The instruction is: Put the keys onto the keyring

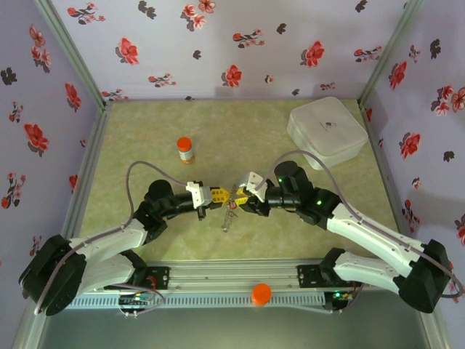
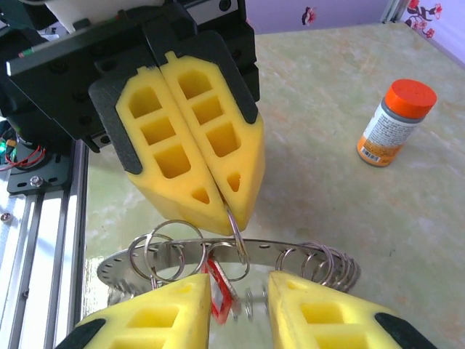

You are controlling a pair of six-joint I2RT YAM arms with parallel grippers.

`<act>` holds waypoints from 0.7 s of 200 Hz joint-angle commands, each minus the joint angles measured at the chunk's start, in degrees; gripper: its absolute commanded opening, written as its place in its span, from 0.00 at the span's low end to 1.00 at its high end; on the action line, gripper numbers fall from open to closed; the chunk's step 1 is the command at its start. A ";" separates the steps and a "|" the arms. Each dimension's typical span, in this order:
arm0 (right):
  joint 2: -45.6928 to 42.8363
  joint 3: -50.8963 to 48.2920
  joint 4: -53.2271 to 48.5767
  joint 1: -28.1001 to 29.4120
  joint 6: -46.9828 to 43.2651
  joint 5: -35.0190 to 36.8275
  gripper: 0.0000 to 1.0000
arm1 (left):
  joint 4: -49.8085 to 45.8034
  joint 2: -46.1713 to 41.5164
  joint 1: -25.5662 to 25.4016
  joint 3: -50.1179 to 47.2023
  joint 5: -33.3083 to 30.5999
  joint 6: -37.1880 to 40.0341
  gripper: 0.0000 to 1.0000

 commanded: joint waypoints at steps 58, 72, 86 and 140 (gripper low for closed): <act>2.41 1.08 5.25 -0.28 0.52 -4.31 0.23 | 3.86 0.70 -0.28 0.84 2.07 -1.18 0.00; 2.91 1.17 5.71 -0.24 0.59 -4.72 0.20 | 3.86 0.63 -0.28 0.79 2.08 -1.19 0.00; 3.38 1.34 6.00 -0.29 0.67 -5.05 0.15 | 3.90 0.47 -0.28 0.78 2.08 -1.20 0.00; 3.43 5.12 -1.28 -0.23 -3.56 -2.99 0.00 | 2.40 0.14 -0.25 0.77 0.20 -0.10 0.12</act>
